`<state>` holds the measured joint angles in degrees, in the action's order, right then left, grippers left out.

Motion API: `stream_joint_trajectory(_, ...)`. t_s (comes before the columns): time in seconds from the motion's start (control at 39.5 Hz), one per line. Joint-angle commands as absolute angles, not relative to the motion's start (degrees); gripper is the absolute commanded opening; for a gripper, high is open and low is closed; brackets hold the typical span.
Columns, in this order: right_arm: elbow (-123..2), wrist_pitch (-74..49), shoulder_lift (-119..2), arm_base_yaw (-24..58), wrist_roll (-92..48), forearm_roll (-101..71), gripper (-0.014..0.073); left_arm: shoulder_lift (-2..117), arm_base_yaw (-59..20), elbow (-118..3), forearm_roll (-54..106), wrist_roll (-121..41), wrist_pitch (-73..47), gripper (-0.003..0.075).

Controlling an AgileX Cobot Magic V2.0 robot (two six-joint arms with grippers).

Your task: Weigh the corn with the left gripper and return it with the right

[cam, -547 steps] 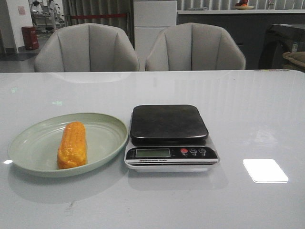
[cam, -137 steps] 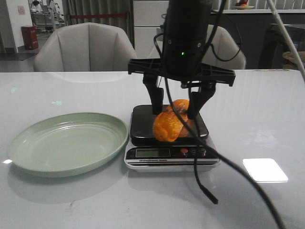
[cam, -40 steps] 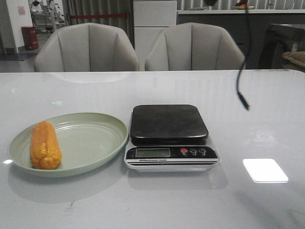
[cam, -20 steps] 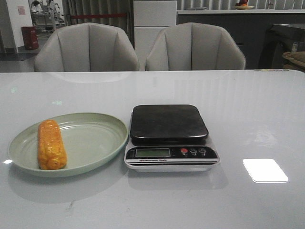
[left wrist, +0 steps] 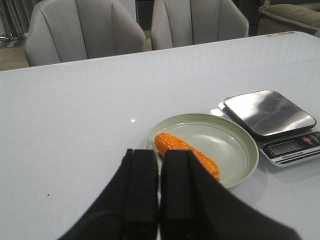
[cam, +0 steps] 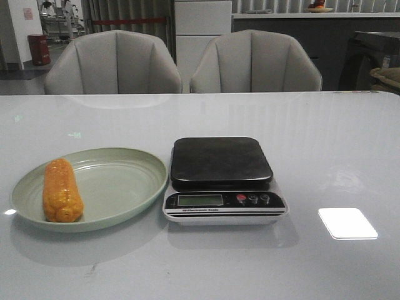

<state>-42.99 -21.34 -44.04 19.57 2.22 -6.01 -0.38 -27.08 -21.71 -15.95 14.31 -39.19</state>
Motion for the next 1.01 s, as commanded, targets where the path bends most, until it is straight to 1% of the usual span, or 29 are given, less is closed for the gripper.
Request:
stream_joint_trajectory(0.0, -39.66, -13.37, -38.45, 19.47, 1.24, -6.00, 0.0589, -1.61, -27.03, -23.06, -16.67, 14.40, -34.80, 0.0124)
stream_joint_trajectory(0.25, -26.77, -7.66, -24.71, 19.47, 0.84, -6.00, 0.0586, -1.61, -27.03, -23.06, -16.67, 14.40, -34.80, 0.0124)
stream_joint_trajectory(0.4, -19.55, -1.85, -17.52, 19.47, 0.84, -5.95, 0.0586, -1.61, -27.03, -23.06, -16.67, 14.40, -34.80, 0.0124)
stream_joint_trajectory(0.56, -14.94, 4.74, -16.41, 19.47, 0.84, -5.95, 0.0586, -1.61, -27.03, -23.06, -16.67, 14.40, -34.80, 0.0124)
stream_joint_trajectory(0.86, -14.14, 0.73, -16.47, 19.47, 0.84, -5.95, 0.0584, -1.61, -27.03, -23.06, -16.67, 14.40, -34.80, 0.0124)
stream_joint_trajectory(0.89, -14.14, 0.51, -16.47, 19.47, 0.84, -5.95, 0.0576, -1.61, -27.03, -23.06, -16.67, 14.40, -34.80, 0.0124)
stream_joint_trajectory(0.94, -14.14, 0.51, -16.47, 19.47, 0.84, -5.95, 0.0531, -1.61, -27.03, -23.06, -16.67, 14.40, -34.80, 0.0124)
stream_joint_trajectory(0.99, -14.14, 0.67, -16.47, 19.47, 0.84, -5.95, 0.0447, -1.61, -27.03, -23.06, -16.67, 14.40, -34.80, 0.0124)
